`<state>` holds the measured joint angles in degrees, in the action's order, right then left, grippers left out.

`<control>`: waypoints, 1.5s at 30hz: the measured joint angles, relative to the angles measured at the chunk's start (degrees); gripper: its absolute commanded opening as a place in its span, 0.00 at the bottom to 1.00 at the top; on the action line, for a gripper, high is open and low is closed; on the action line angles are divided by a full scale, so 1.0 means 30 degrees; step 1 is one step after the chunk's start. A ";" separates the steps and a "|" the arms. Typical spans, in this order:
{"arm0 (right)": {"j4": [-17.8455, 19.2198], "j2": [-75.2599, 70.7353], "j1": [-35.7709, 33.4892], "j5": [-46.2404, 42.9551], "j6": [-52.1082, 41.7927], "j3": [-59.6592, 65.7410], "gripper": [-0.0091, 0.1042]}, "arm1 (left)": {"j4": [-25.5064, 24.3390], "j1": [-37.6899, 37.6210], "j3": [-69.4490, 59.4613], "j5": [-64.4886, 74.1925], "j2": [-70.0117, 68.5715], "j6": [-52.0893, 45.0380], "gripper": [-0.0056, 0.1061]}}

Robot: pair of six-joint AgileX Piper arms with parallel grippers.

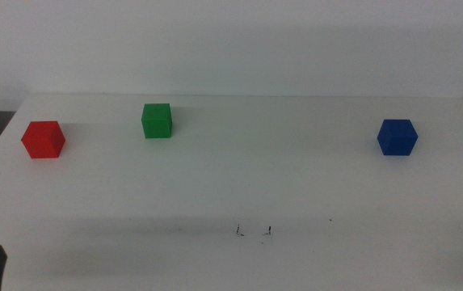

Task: Stack red cubes first, then green, then blue cubes in a specific spot.

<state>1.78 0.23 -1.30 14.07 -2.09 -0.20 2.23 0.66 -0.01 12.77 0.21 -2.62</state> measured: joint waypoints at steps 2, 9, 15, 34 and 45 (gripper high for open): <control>0.0000 0.0000 0.0000 0.0000 0.0000 0.0000 0.90 | 0.0000 0.0000 0.0691 0.1009 0.0787 0.0000 0.89; 0.0000 0.0000 0.0000 0.0000 0.0000 0.0000 0.90 | 0.0105 0.0000 1.0721 0.8178 1.1970 0.0000 0.89; 0.0000 0.0000 0.0000 0.0000 0.0000 0.0000 0.90 | 0.0169 0.0000 1.5927 1.0239 1.9171 0.0000 0.89; 0.0000 0.0000 0.0000 0.0000 0.0000 0.0000 0.90 | 0.0511 0.3450 3.1190 1.3592 3.6811 -0.3100 0.89; 0.0000 0.0000 0.0000 0.0000 0.0000 0.0000 0.90 | 0.2633 0.3698 3.5368 1.3679 4.2678 -0.5159 0.89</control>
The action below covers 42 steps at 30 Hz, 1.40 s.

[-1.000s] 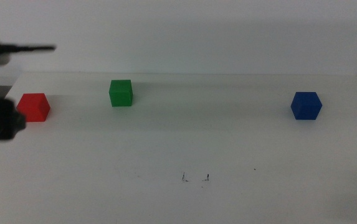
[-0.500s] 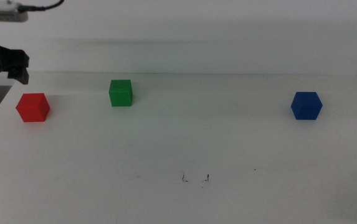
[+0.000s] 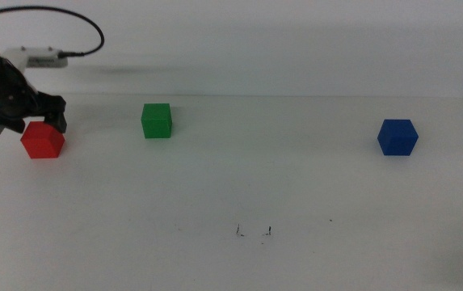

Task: Stack red cubes first, then green, then blue cubes in a specific spot.

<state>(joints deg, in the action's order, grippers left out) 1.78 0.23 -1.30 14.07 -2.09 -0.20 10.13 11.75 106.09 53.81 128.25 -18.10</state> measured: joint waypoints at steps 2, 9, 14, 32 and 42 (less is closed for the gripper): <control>0.0000 0.0000 0.0000 0.0000 0.0000 0.0000 0.90 | 0.0037 0.0000 0.0040 -0.0191 0.0453 -0.0137 0.89; 0.0000 0.0000 0.0000 0.0000 0.0000 0.0000 0.90 | 0.0037 0.0000 0.0040 -0.0887 0.1393 -0.0381 0.61; 0.0000 0.0000 0.0000 0.0000 0.0000 0.0000 0.90 | 0.0666 0.0000 0.0040 -0.0243 0.1080 -0.0381 0.16; 0.0000 0.0000 0.0000 0.0000 0.0000 0.0000 0.90 | -1.2554 -1.8116 -1.2956 -0.3129 -1.0071 2.6194 0.03; 0.0000 0.0000 0.0000 0.0000 0.0000 0.0000 0.90 | -1.2409 -2.1174 -0.8296 -0.1340 -0.5250 2.9299 0.03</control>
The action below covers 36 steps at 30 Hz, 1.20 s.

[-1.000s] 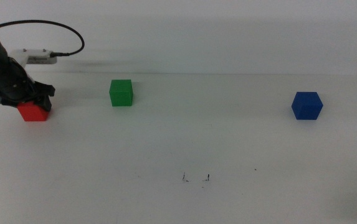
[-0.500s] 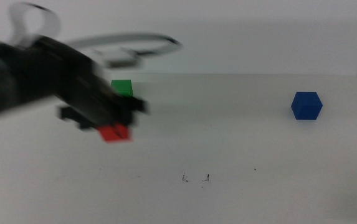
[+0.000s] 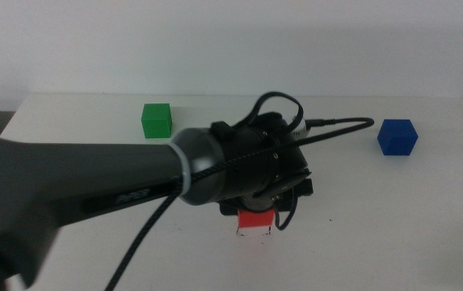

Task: Stack red cubes first, then green, then blue cubes in a specific spot.

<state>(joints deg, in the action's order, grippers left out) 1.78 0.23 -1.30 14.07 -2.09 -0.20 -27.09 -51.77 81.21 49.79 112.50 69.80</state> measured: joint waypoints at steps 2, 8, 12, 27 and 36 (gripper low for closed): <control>0.0000 0.0000 0.0000 0.0000 0.0000 0.0000 0.90 | 0.0469 0.0128 0.0031 -0.0584 0.0476 0.0116 0.03; 0.0000 0.0000 0.0000 0.0000 0.0000 0.0000 0.90 | 0.0677 0.0577 0.0075 -0.1841 0.1732 0.0197 0.03; 0.0000 0.0000 0.0000 0.0000 0.0000 0.0000 0.90 | 0.0723 0.0743 0.0117 -0.2233 0.2165 0.0197 0.03; 0.0000 0.0000 0.0000 0.0000 0.0000 0.0000 0.90 | 0.0794 0.0816 0.0233 -0.2369 0.2295 -0.1624 0.42; 0.0000 0.0000 0.0000 0.0000 0.0000 0.0000 0.90 | 0.0845 0.0848 0.0233 -0.1808 0.2212 -0.2318 0.89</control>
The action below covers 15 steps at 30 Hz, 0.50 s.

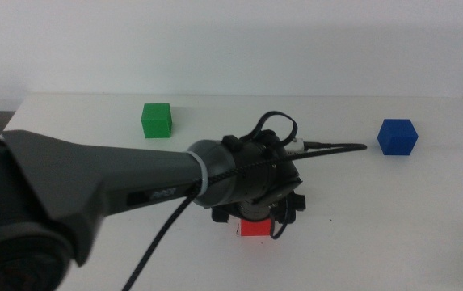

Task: Stack red cubes first, then green, then blue cubes in a specific spot.

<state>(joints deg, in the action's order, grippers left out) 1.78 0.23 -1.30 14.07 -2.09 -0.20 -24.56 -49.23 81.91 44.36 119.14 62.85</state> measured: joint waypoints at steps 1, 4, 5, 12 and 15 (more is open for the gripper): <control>0.0000 0.0000 0.0000 0.0000 0.0000 0.0000 0.90 | -0.0093 0.0000 -0.0040 0.0203 -0.0179 0.0038 0.89; 0.0000 0.0000 0.0000 0.0000 0.0000 0.0000 0.90 | -0.0739 0.0006 -0.0082 0.1263 -0.1603 0.0038 0.89; 0.0000 0.0000 0.0000 0.0000 0.0000 0.0000 0.90 | -0.1087 0.0083 -0.0082 0.1653 -0.2339 -0.0004 0.89; 0.0000 0.0000 0.0000 0.0000 0.0000 0.0000 0.90 | 0.0129 0.4287 0.0805 0.2124 -0.5600 -0.6086 0.89; 0.0000 0.0000 0.0000 0.0000 0.0000 0.0000 0.90 | 0.2472 0.7316 0.1984 0.2108 -0.5141 -0.9408 0.89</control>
<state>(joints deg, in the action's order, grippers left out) 1.78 0.23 -1.30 14.07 -2.09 -0.20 -17.14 -27.28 87.86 50.69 103.71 34.63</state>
